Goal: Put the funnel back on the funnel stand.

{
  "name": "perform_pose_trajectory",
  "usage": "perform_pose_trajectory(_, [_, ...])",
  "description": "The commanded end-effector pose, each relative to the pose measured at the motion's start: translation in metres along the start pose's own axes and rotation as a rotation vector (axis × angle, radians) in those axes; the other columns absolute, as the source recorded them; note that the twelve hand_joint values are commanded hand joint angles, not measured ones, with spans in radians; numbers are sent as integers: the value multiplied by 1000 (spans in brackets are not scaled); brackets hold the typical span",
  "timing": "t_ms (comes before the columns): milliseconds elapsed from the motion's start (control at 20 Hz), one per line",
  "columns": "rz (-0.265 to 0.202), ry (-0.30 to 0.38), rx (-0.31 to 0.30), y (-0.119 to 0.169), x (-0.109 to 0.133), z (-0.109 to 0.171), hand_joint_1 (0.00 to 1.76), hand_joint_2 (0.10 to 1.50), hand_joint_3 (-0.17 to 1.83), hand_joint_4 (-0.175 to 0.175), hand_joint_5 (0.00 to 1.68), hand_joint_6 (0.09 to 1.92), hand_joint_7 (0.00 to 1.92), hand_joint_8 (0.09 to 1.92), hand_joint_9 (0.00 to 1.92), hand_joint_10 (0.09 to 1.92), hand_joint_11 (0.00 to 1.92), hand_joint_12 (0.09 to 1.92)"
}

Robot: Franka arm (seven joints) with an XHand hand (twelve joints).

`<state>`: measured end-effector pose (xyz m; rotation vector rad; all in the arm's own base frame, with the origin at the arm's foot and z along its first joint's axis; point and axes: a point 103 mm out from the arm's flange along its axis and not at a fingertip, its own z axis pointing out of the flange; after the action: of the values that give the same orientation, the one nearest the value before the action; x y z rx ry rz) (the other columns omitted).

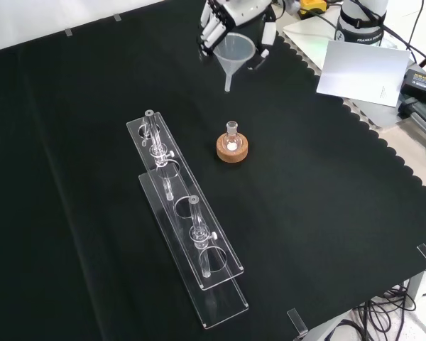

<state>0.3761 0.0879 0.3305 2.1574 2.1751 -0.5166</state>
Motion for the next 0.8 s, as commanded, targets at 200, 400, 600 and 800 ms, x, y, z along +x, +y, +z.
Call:
perform_pose_trajectory(200, [24,22,-23,20,-30,-26,975,721,561,-24,705,614,756,653,1341,121,1036,943])
perform_pose_trajectory(400, [2,26,-43,43,-31,-45,975,720,562,-24,703,617,756,654,1343,117,1037,942])
perform_pose_trajectory(600, [-17,38,-60,65,-30,-58,976,720,564,-24,702,620,755,655,1346,114,1038,942])
perform_pose_trajectory(800, [-39,53,-59,86,-28,-64,976,719,565,-24,701,622,755,655,1348,110,1038,941])
